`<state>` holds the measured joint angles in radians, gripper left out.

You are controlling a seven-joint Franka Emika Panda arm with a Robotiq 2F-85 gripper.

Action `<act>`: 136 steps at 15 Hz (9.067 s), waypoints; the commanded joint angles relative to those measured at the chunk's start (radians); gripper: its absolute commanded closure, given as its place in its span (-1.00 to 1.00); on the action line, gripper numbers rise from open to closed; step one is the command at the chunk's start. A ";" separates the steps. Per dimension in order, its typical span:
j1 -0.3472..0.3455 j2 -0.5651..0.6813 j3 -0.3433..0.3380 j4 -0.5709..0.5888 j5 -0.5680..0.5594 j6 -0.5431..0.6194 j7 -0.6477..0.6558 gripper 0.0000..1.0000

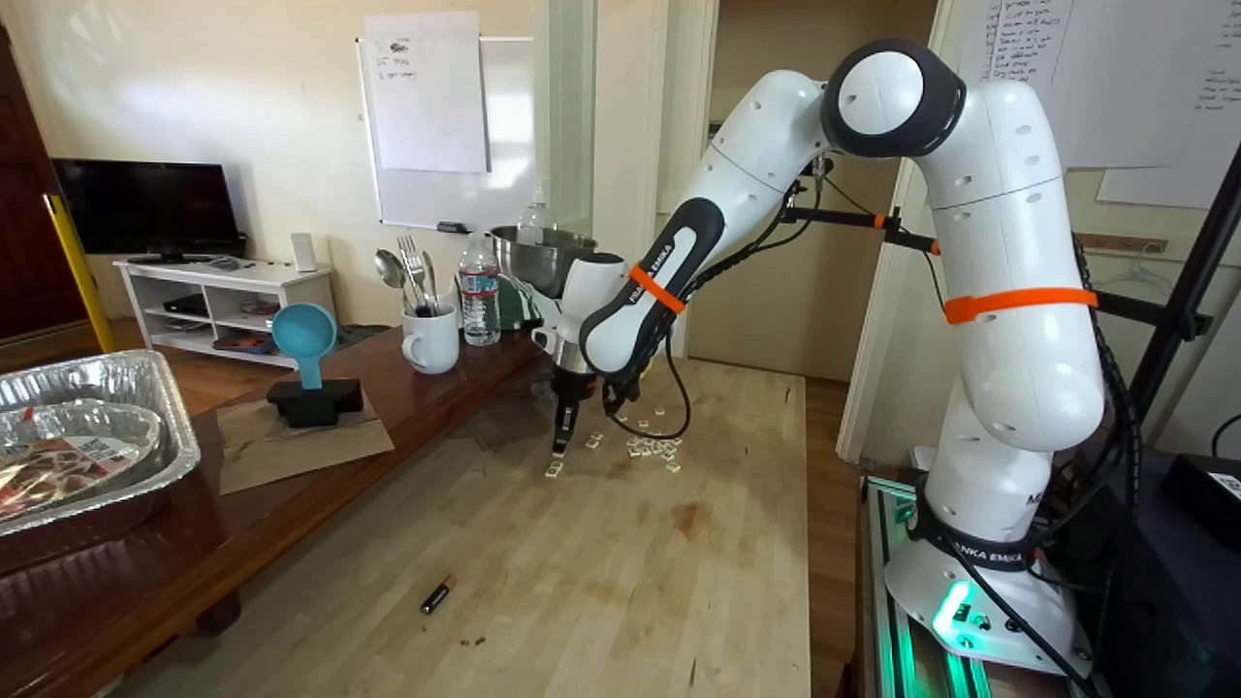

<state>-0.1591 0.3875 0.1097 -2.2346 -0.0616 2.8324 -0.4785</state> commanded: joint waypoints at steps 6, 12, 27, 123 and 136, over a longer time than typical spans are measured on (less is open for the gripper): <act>0.006 0.010 0.013 -0.035 -0.006 -0.041 -0.007 1.00; 0.010 0.004 0.017 -0.043 -0.006 -0.045 -0.005 1.00; 0.013 0.001 0.020 -0.046 -0.002 -0.046 -0.002 1.00; 0.013 -0.135 -0.068 -0.243 0.011 0.003 -0.076 1.00; 0.021 -0.180 -0.062 -0.237 0.037 -0.014 0.021 1.00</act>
<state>-0.1431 0.1990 0.0480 -2.4853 -0.0631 2.8406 -0.5187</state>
